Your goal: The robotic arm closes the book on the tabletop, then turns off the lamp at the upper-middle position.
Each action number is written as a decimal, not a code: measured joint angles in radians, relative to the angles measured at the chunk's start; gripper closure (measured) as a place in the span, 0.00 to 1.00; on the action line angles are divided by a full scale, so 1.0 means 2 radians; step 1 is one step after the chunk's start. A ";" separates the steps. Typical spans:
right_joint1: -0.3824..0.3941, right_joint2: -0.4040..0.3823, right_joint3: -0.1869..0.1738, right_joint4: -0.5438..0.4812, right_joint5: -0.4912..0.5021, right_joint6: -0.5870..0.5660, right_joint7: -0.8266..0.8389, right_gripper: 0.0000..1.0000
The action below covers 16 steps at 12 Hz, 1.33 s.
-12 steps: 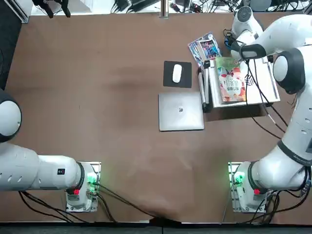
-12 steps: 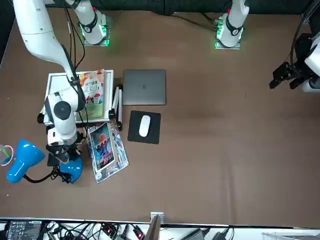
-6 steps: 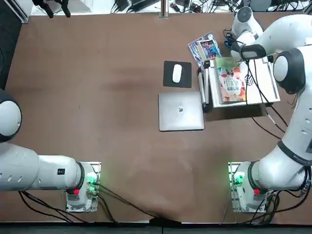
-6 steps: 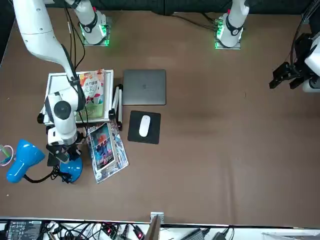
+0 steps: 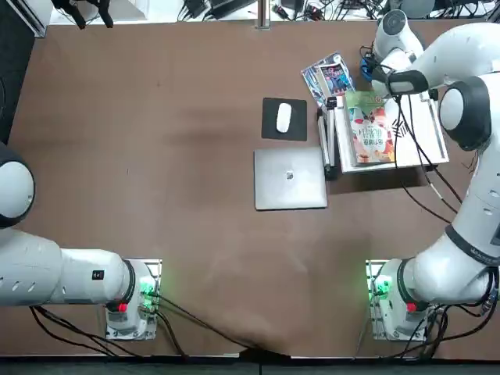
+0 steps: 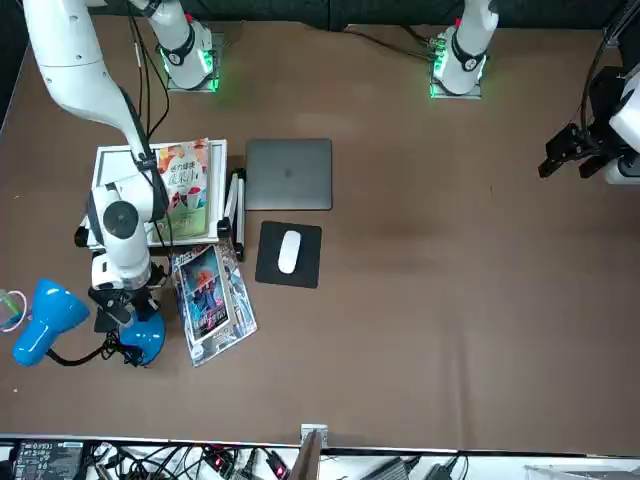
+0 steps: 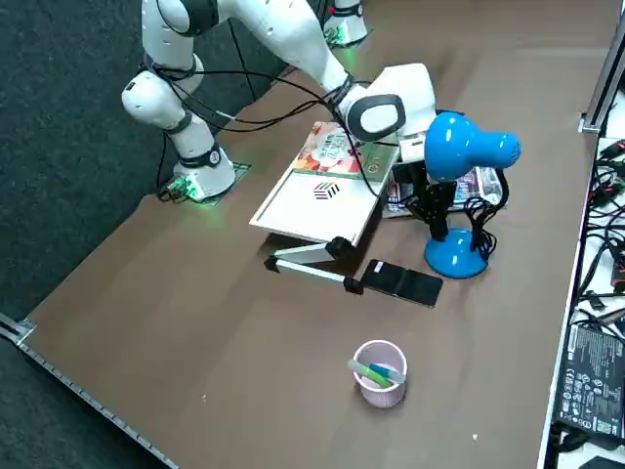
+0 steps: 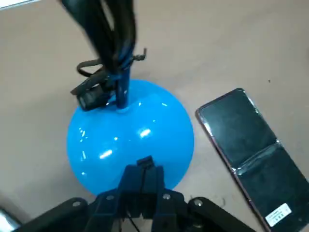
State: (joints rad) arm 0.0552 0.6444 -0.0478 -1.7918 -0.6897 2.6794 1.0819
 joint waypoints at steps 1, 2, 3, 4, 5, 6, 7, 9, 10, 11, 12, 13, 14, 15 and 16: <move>-0.005 -0.001 0.002 -0.001 0.000 0.002 0.000 0.99; -0.011 -0.001 0.007 -0.002 0.000 0.004 0.000 0.99; -0.019 -0.002 0.015 -0.002 0.000 0.004 0.000 0.99; -0.030 -0.002 0.026 -0.003 0.000 0.004 0.000 0.99; -0.042 -0.002 0.039 -0.003 0.000 0.004 0.000 0.99; -0.051 -0.002 0.050 -0.004 0.000 0.004 0.000 0.99; -0.057 -0.001 0.057 -0.005 0.000 0.004 0.000 0.99; -0.061 -0.001 0.063 -0.006 0.000 0.004 0.000 0.99; -0.061 0.000 0.066 -0.007 0.000 0.004 0.000 0.99; -0.061 0.001 0.068 -0.007 0.000 0.004 0.001 0.99; -0.061 0.003 0.071 -0.007 0.000 0.003 0.002 0.99; -0.060 0.003 0.072 -0.007 0.000 0.001 0.003 0.99; -0.059 0.003 0.075 -0.007 0.000 -0.007 0.004 0.99; -0.059 0.003 0.080 -0.005 0.000 -0.022 0.005 0.99; -0.059 -0.002 0.099 0.007 0.005 -0.069 0.011 0.99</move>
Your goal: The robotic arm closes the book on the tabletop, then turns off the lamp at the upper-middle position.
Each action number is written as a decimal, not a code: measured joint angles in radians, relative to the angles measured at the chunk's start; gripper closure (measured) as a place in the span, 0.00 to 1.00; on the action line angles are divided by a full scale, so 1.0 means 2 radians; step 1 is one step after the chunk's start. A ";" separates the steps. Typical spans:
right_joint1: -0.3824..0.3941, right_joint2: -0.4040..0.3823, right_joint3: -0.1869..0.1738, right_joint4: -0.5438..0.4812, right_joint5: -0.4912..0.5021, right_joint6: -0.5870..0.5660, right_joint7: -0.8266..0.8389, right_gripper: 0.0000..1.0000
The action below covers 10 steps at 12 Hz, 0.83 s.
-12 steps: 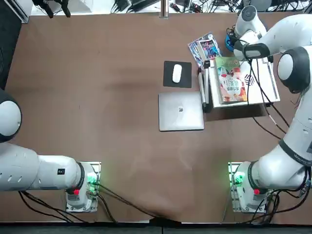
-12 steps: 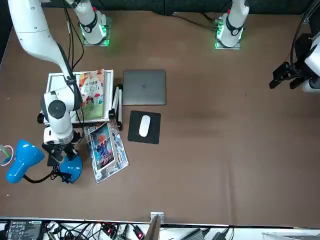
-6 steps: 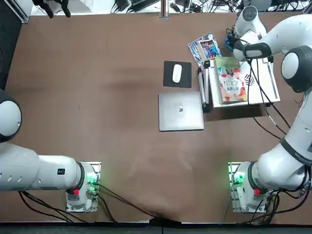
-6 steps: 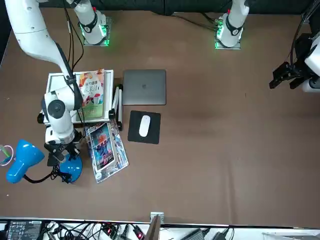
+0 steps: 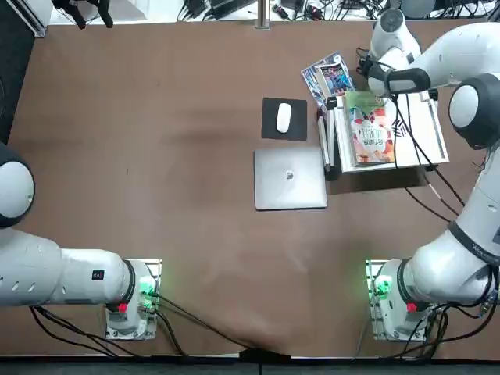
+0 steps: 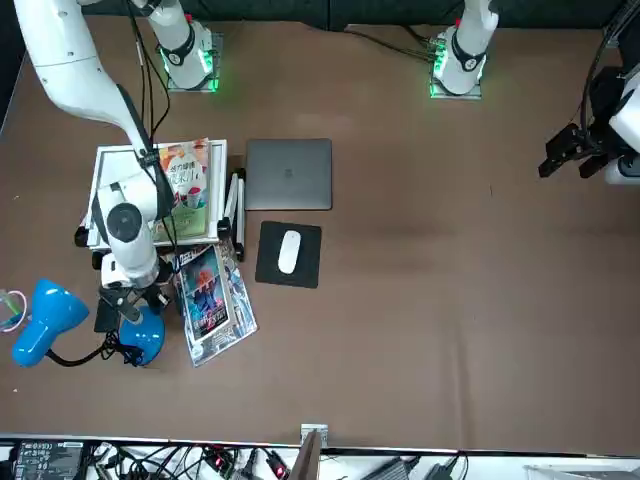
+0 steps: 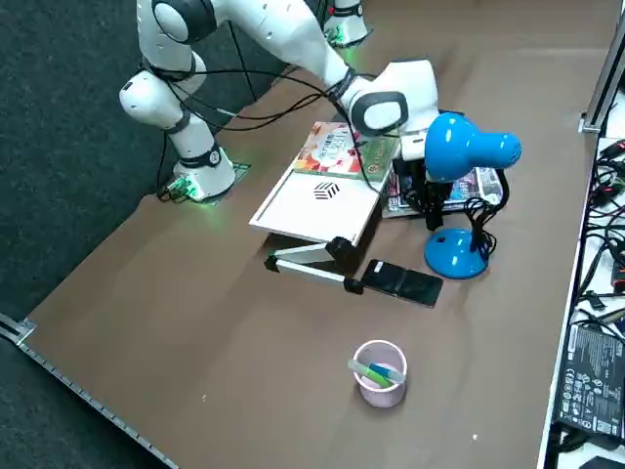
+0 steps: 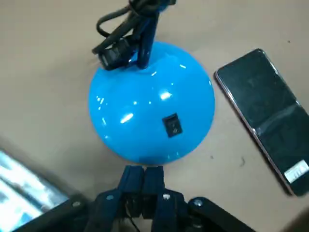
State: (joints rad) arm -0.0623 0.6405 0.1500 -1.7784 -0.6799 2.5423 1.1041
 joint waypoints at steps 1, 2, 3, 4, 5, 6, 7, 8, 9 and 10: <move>0.001 -0.005 0.009 0.007 0.009 -0.025 0.000 0.99; 0.001 -0.012 0.016 0.014 0.017 -0.048 0.000 0.99; 0.001 -0.020 0.023 0.019 0.022 -0.068 0.000 0.99; 0.001 -0.029 0.028 0.022 0.025 -0.083 0.000 0.99; 0.001 -0.039 0.033 0.023 0.028 -0.096 0.000 0.99; 0.001 -0.048 0.037 0.024 0.035 -0.107 0.000 0.99; 0.001 -0.058 0.041 0.024 0.046 -0.119 0.000 0.99; 0.001 -0.069 0.045 0.025 0.062 -0.134 -0.006 0.99; 0.001 -0.081 0.049 0.025 0.084 -0.152 -0.018 0.99; 0.002 -0.095 0.052 0.026 0.108 -0.172 -0.036 0.99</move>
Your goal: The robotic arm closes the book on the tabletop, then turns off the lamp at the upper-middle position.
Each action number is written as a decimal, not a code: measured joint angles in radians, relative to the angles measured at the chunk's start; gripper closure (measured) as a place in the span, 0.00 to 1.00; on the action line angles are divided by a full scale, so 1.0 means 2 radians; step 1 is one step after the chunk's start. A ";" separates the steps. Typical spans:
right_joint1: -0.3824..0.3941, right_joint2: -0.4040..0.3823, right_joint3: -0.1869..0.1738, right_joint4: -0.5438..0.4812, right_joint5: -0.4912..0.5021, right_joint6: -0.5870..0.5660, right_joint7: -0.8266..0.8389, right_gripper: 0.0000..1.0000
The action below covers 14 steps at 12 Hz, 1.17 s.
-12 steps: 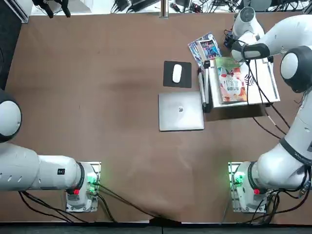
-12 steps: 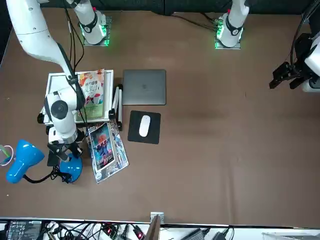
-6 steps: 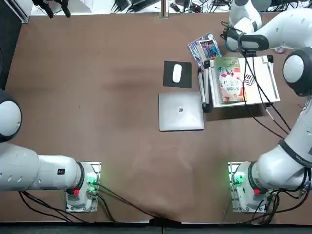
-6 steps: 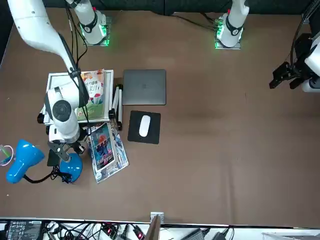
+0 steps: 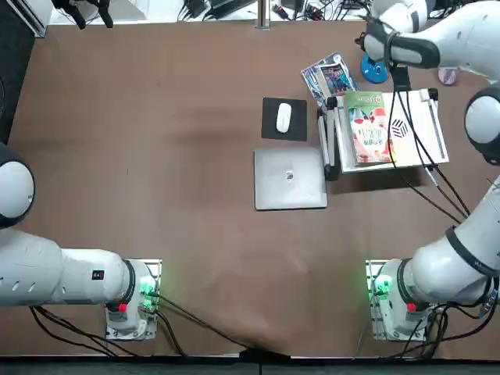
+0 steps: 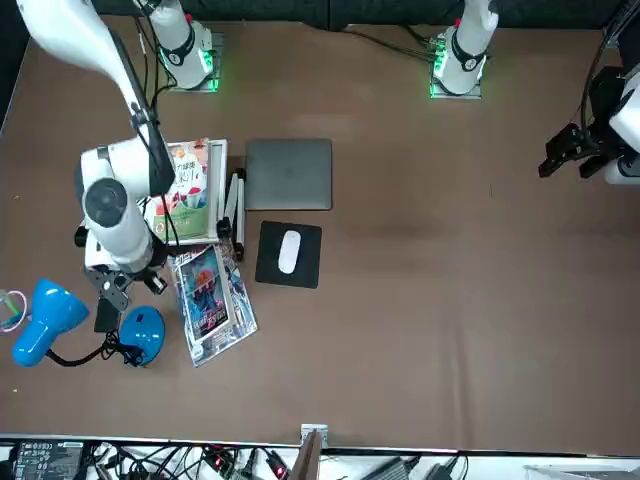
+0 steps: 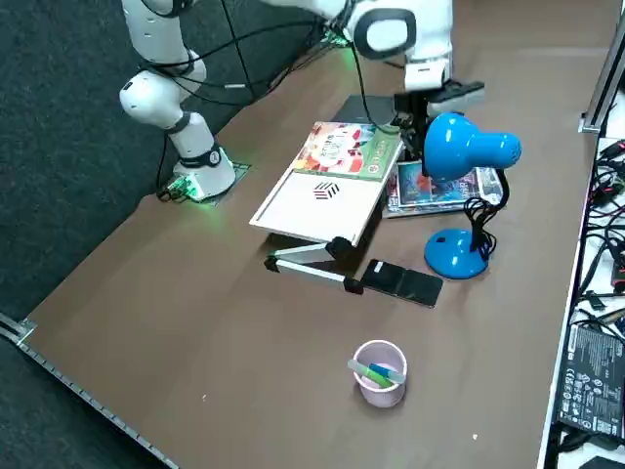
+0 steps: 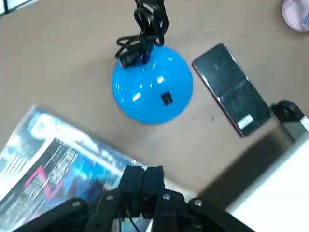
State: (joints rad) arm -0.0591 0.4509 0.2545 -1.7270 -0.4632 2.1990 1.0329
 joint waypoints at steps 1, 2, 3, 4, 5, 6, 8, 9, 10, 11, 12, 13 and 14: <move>0.000 -0.015 0.002 0.001 0.023 -0.019 -0.020 0.99; 0.000 -0.031 0.003 0.001 0.045 -0.039 -0.043 0.99; 0.000 -0.049 0.003 0.002 0.063 -0.061 -0.066 0.99; 0.000 -0.065 0.003 0.003 0.078 -0.081 -0.087 0.99; 0.000 -0.081 0.003 0.004 0.092 -0.101 -0.106 0.99; 0.000 -0.095 0.003 0.007 0.106 -0.123 -0.125 0.99; -0.001 -0.126 0.003 0.026 0.150 -0.187 -0.177 0.97; -0.001 -0.133 0.003 0.035 0.161 -0.206 -0.186 0.96; -0.001 -0.139 0.003 0.044 0.171 -0.224 -0.193 0.87; -0.001 -0.144 0.003 0.051 0.176 -0.239 -0.202 0.77; -0.001 -0.147 0.003 0.057 0.180 -0.250 -0.212 0.66; -0.001 -0.151 0.003 0.060 0.183 -0.259 -0.224 0.54; -0.001 -0.156 0.001 0.063 0.184 -0.265 -0.238 0.43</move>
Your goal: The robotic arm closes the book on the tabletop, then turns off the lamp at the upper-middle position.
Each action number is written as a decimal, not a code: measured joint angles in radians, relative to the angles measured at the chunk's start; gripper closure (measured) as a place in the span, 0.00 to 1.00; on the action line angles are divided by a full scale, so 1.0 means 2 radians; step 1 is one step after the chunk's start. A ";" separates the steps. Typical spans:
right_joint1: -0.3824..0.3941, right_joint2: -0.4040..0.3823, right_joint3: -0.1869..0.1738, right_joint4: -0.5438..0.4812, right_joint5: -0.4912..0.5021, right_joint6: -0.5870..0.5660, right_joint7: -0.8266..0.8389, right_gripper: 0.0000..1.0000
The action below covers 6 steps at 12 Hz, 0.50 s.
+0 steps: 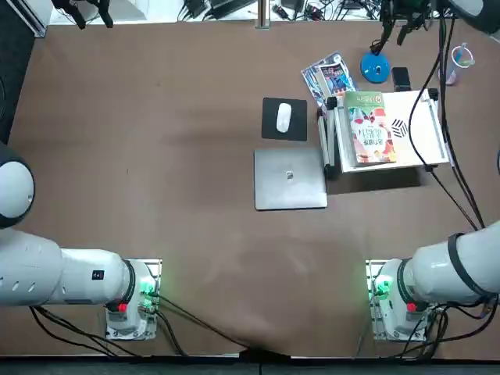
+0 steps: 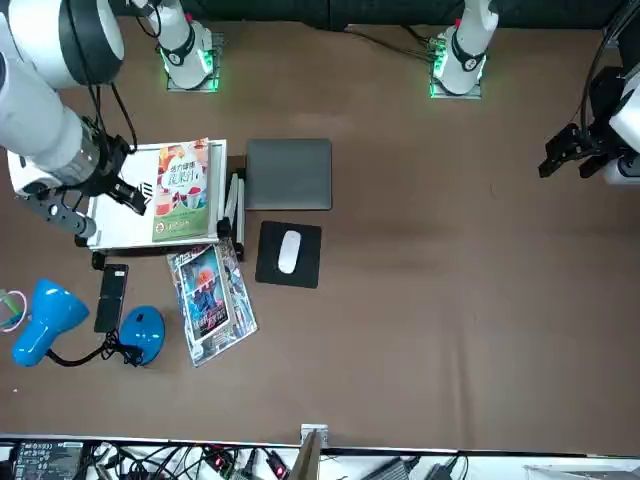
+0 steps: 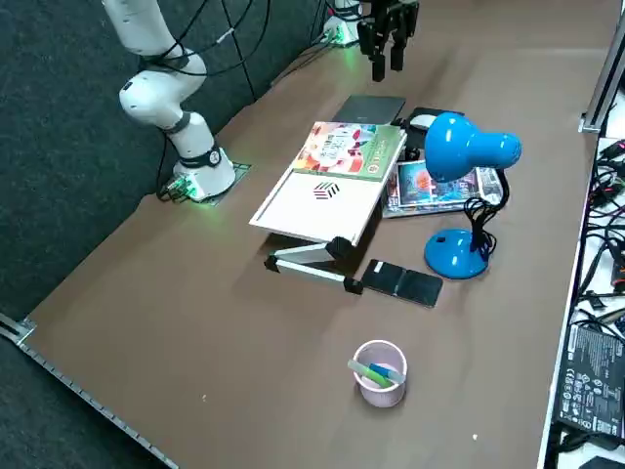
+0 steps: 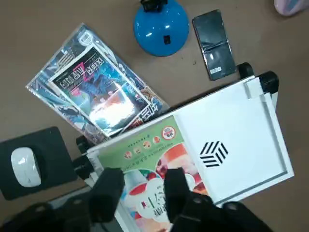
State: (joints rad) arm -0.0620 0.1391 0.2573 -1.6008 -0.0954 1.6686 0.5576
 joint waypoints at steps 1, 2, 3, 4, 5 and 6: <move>0.000 -0.005 -0.003 0.002 0.001 -0.008 -0.015 0.31; 0.000 -0.012 -0.007 0.003 0.001 -0.016 -0.035 0.19; 0.000 -0.019 -0.015 0.003 0.001 -0.026 -0.062 0.07; 0.000 -0.027 -0.026 0.003 0.005 -0.036 -0.093 0.00; 0.000 -0.034 -0.040 0.003 0.013 -0.044 -0.123 0.00; 0.000 -0.041 -0.057 0.003 0.023 -0.050 -0.150 0.00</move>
State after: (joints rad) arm -0.0625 0.0577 0.1438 -1.5940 -0.0493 1.5696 0.2581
